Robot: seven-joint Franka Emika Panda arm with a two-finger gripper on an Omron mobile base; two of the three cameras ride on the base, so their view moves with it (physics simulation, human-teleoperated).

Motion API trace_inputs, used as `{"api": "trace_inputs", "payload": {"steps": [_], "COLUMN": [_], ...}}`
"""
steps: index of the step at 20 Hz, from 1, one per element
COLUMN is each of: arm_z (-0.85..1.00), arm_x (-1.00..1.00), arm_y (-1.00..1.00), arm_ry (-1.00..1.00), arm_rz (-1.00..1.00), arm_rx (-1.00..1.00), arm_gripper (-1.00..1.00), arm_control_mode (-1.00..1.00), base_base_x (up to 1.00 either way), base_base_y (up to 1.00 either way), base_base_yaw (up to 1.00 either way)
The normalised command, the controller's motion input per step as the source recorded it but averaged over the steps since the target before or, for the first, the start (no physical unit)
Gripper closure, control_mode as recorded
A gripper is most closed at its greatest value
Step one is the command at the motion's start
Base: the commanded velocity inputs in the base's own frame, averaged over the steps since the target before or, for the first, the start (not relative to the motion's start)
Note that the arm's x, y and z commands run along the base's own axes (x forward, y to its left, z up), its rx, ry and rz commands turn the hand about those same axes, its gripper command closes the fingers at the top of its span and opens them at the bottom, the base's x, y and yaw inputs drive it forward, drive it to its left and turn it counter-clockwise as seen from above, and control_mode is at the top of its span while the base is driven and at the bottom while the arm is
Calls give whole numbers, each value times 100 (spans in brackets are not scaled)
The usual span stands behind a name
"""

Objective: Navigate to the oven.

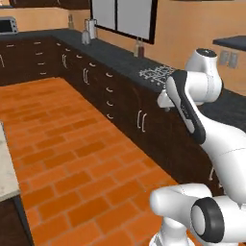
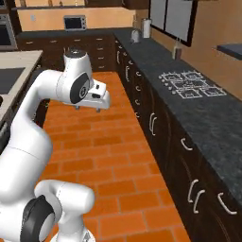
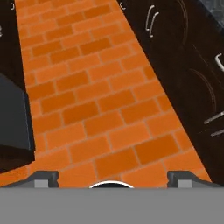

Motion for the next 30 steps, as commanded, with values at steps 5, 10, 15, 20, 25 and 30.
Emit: {"api": "trace_inputs", "payload": {"steps": [5,10,15,20,25,30], "arm_z": [0,0,0,0,0,0], "arm_x": [0,0,0,0,0,0], "arm_y": [0,0,0,0,0,0], "arm_ry": [0,0,0,0,0,0], "arm_rz": [0,0,0,0,0,0], "arm_rx": [0,0,0,0,0,0], "arm_gripper": [-100,-100,-100,-100,-100,-100], "arm_control_mode": [100,100,100,100,100,100], "base_base_x": [1,65,100,100,100,100], "base_base_y": [11,-26,-97,-93,-29,0], "base_base_yaw": [87,69,24,7,0,0]}}
